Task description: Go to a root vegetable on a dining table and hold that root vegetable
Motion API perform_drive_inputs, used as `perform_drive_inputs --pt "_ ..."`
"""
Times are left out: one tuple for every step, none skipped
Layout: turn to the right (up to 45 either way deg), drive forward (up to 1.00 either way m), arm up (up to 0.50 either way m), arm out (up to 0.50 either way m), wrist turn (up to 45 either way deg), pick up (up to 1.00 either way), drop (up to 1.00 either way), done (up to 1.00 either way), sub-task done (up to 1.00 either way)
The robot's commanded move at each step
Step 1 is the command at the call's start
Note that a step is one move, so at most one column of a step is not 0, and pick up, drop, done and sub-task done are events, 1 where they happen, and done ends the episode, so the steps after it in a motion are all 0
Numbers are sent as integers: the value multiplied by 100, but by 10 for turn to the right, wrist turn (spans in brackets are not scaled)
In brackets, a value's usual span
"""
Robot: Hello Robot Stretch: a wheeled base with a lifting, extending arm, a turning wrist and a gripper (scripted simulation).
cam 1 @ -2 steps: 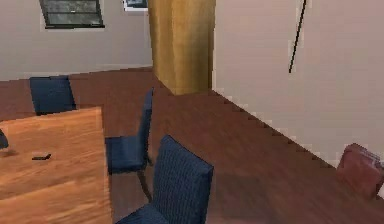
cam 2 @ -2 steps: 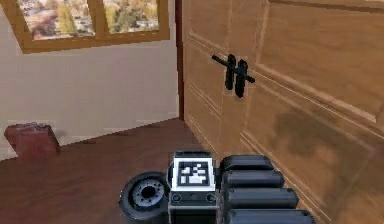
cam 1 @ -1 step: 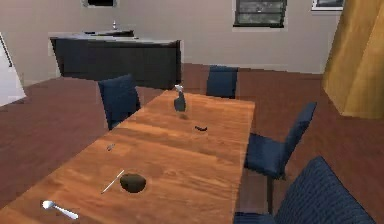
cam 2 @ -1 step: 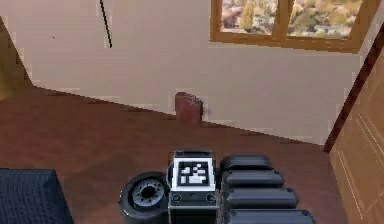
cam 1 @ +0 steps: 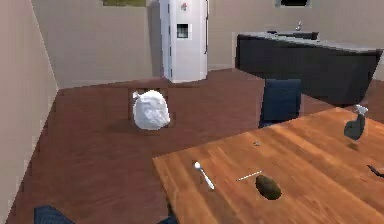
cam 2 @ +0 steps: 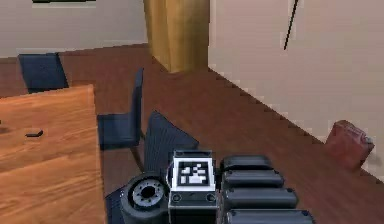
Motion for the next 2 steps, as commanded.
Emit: perform_drive_inputs --pt "-450 0 0 0 0 0 0 0 0" --pt "-150 0 0 0 0 0 0 0 0"
